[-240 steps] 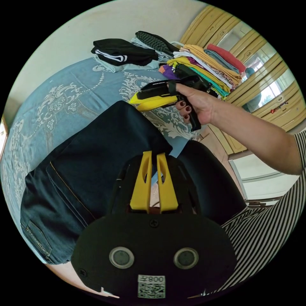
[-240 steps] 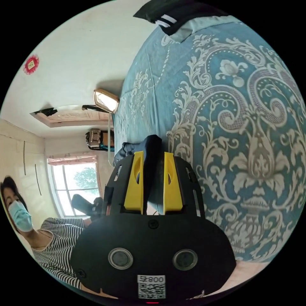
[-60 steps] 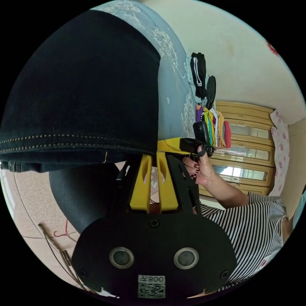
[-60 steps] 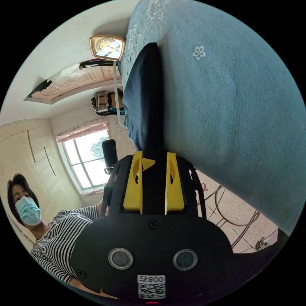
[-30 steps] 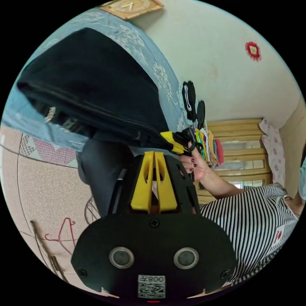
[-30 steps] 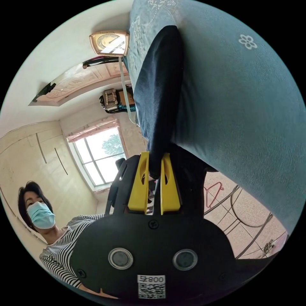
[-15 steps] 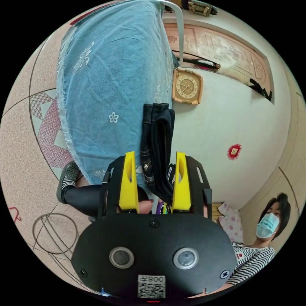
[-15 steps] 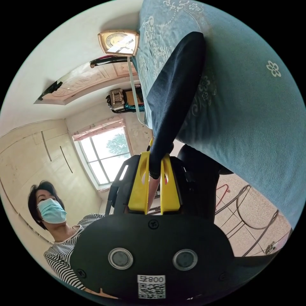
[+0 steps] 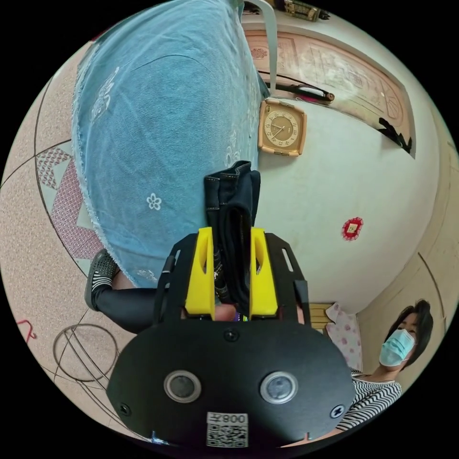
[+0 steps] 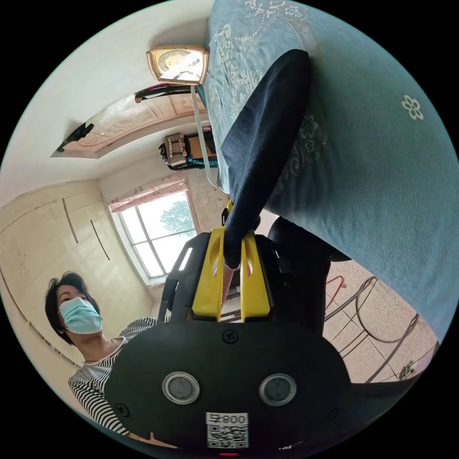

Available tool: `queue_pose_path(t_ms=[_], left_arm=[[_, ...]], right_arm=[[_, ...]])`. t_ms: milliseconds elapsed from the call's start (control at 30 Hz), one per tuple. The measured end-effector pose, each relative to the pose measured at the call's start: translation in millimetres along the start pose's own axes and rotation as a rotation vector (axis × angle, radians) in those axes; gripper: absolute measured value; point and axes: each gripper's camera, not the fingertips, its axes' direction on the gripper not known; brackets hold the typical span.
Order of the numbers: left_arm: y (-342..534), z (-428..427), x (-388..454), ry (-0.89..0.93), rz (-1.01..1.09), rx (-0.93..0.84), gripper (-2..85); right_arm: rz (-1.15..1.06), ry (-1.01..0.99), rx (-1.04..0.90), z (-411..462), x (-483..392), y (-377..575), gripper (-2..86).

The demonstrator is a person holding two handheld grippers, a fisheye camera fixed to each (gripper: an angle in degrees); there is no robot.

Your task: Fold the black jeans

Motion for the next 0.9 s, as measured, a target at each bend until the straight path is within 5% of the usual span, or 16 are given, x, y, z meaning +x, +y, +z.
queue_pose_path(t_ms=[900], left_arm=[[2.9, 234.9, 226.3, -0.023, 0.269, -0.174, 6.0]], right_arm=[[-0.241, -0.067, 0.161, -134.6, 30.4, 110.8, 2.0]])
